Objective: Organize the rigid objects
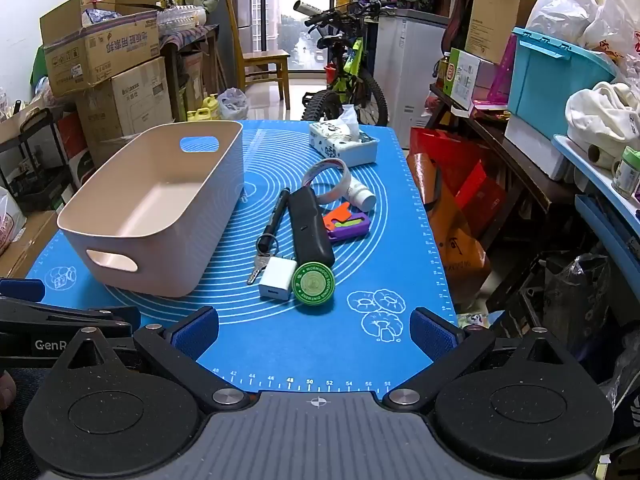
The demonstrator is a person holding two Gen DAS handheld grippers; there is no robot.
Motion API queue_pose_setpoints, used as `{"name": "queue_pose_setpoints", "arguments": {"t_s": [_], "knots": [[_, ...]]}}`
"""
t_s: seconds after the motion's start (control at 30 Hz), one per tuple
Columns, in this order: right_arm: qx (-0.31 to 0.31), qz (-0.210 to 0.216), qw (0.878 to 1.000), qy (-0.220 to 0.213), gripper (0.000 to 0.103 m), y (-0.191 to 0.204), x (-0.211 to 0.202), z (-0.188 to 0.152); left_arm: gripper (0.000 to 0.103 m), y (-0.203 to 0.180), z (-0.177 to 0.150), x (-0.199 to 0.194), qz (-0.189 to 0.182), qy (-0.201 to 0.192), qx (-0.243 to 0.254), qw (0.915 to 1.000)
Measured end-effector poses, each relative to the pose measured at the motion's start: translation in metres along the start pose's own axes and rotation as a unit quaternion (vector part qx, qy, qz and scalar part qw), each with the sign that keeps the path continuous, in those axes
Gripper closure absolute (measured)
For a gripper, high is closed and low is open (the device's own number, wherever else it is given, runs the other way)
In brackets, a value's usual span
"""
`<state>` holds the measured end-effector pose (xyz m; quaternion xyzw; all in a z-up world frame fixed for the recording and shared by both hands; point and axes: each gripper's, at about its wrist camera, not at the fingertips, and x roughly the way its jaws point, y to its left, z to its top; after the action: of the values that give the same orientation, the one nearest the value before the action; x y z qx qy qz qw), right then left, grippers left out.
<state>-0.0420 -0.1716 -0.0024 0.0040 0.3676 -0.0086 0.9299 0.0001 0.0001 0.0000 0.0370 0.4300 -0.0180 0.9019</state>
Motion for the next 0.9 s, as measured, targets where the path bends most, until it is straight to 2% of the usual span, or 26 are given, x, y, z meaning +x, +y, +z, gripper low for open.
{"name": "queue_pose_setpoints", "arguments": {"t_s": [0.9], "knots": [[0.002,0.001,1.000,-0.002,0.002,-0.0011,-0.0013,0.0003,0.001,-0.0003,0.0001,0.0002,0.000,0.001,0.001,1.0000]]}}
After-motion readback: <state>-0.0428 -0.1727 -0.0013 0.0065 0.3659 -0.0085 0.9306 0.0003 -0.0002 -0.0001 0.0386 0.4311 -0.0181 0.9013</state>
